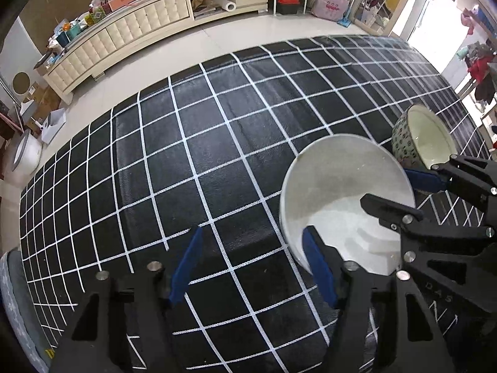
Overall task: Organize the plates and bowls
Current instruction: 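Reach the right tool to the pink-flower white bowl and grasp its rim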
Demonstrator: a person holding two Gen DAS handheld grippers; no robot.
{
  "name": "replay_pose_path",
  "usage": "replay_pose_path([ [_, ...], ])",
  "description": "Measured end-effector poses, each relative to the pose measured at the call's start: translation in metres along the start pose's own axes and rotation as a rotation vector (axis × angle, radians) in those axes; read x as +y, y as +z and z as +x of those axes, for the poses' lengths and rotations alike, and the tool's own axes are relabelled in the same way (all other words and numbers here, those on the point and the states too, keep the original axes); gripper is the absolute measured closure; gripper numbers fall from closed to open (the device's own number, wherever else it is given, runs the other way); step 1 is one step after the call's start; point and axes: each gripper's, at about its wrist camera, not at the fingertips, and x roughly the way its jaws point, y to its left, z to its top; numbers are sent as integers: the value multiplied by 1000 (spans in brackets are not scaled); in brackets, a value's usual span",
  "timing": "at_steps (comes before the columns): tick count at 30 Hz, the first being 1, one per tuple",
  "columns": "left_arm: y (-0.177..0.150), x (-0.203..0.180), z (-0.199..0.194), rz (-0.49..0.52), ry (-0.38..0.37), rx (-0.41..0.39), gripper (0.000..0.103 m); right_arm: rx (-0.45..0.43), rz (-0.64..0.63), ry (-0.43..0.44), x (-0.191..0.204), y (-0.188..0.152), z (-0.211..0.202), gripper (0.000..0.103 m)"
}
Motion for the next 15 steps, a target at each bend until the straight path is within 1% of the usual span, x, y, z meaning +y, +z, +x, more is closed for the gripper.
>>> replay_pose_path([
  [3,2,2,5,-6,-27,12,45,8,15,5,-3,1,3,64],
  [4,4,2,6,-11,-32,19,46,13,18,2,-4,1,4,68],
  [5,4,2,7,-11,-32,23,46,21,24,0,-5,1,6,69],
  [7,5,-1,9,0,-25,29,48,33,36,10,-7,0,9,77],
  [10,6,-5,12,3,-28,50,52,35,52,17,-10,-2,10,81],
  [13,7,-6,17,-11,-43,85,54,44,91,60,-16,-3,11,81],
  [15,8,-9,20,-6,-48,92,57,49,88,59,-17,-5,14,83],
])
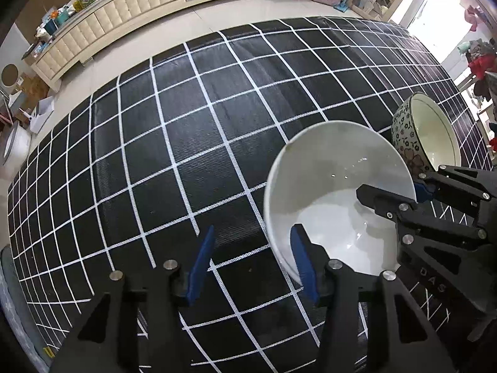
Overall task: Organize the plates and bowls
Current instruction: 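Reach the right tool to the pink-flower white bowl and grasp its rim, then carry the pink-flower bowl and lower it into the plain white bowl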
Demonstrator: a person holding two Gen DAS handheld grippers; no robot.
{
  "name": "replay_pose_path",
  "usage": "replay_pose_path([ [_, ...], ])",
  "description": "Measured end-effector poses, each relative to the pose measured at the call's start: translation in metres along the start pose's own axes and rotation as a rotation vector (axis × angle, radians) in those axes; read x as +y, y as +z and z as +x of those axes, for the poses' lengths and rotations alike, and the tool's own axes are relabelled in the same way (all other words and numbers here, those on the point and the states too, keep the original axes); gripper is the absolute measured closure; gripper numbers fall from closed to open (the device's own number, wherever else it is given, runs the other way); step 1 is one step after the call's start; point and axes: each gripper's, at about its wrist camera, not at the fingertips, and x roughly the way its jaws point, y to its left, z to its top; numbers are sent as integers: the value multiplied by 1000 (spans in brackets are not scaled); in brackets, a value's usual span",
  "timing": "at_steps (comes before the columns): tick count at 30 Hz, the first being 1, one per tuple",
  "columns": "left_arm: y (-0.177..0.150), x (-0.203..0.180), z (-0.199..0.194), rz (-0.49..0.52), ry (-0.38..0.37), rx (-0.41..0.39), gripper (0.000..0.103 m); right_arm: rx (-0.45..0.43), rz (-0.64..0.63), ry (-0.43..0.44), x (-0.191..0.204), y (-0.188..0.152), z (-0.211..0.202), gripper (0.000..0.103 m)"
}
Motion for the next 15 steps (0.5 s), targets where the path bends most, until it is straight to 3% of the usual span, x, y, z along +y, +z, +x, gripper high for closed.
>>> replay_pose_path([
  [11,7,-24,13,47,-5,35,86,-17,21,14,1,-4,-2,85],
  [15,9,-33,17,53,29,38,88,2,86,64,-2,-3,-3,86],
])
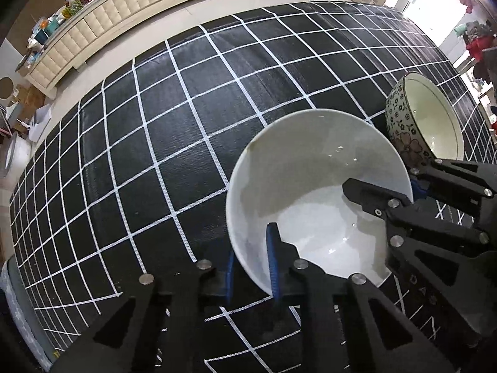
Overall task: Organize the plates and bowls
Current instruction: 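Carry the pink-flower bowl and lower it into the plain white bowl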
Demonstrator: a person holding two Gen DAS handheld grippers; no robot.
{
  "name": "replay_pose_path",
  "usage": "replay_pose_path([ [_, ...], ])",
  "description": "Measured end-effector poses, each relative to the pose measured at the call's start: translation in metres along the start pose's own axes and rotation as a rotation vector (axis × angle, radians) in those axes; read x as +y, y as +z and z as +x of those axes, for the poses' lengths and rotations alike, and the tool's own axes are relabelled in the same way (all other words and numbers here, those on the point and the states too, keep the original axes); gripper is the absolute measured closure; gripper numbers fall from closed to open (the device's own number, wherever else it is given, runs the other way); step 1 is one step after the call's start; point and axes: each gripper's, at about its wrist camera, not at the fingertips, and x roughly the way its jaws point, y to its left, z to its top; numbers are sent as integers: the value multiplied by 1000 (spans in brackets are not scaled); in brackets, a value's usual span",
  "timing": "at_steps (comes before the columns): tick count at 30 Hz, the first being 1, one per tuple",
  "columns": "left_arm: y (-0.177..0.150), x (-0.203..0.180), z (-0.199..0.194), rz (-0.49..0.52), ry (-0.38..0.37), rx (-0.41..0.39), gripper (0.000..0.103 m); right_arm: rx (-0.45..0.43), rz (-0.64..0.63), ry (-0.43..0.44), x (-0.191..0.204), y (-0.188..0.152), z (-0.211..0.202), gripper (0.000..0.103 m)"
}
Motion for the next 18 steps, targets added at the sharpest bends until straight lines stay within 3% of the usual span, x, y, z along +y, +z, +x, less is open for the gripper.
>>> replay_pose_path([
  [4,-5,-1,-4,-16,-10,4,90,-22,-23,-13,9,-7,-10,87],
  [9,-21,-6,-23,15,34,-20,90,-53,-45,-18,25,-14,-30,87],
  [18,-57,3,-84,-6,49,-100,90,-113,-66,-11,47,-37,-78,88],
])
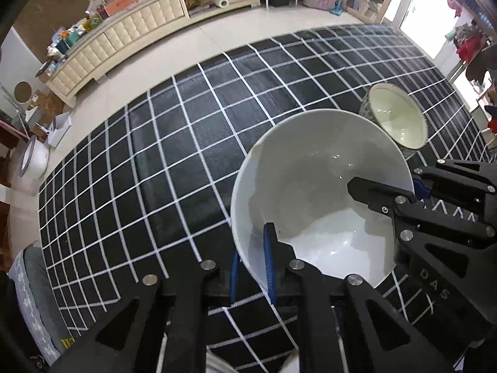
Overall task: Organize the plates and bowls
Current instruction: 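Carry the pink-flower bowl and lower it into the plain white bowl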
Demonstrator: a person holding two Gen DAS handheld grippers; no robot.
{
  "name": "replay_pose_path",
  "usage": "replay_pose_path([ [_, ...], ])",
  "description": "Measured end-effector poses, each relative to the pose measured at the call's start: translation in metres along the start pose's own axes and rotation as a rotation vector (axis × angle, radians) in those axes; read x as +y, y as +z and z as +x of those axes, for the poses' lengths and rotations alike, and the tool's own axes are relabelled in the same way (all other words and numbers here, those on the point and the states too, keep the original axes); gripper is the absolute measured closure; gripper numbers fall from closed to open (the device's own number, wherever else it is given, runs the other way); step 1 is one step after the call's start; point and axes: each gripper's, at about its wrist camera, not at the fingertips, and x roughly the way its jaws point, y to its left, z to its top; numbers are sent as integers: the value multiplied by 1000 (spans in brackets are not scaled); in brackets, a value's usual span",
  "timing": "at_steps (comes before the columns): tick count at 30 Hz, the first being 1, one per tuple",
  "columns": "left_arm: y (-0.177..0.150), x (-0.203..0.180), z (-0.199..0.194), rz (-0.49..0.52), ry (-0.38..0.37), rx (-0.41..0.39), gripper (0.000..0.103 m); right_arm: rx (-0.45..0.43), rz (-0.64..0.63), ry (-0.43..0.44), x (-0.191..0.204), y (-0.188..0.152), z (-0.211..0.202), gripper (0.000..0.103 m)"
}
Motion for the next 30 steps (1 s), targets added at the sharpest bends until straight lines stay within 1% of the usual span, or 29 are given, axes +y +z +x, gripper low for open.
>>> replay_pose_path([
  [6,-34,-3,-34,-18,-1,-37,91,-15,-26,-23,15,-24,-23,88],
  [7,-41,-4,-39,-25,-4,-39,91,-12,-26,-23,17,-23,-24,89],
  [12,-70,-9,-49,-46,-4,-49,91,4,-22,-18,28,-43,-30,89],
  [16,-99,-7,-59,-64,-8,-50,93,12,-26,-6,38,-62,-35,90],
  [19,-115,-7,-63,-67,-6,-47,93,23,-39,-15,49,-73,-34,90],
  [24,-142,-13,-62,-66,1,-33,93,64,-31,-3,53,-93,-27,90],
  [28,-161,-14,-59,-79,-10,-20,94,85,-22,5,55,-109,-25,90],
  [30,-165,-14,-59,-85,-19,-15,94,93,-25,5,56,-113,-26,90],
])
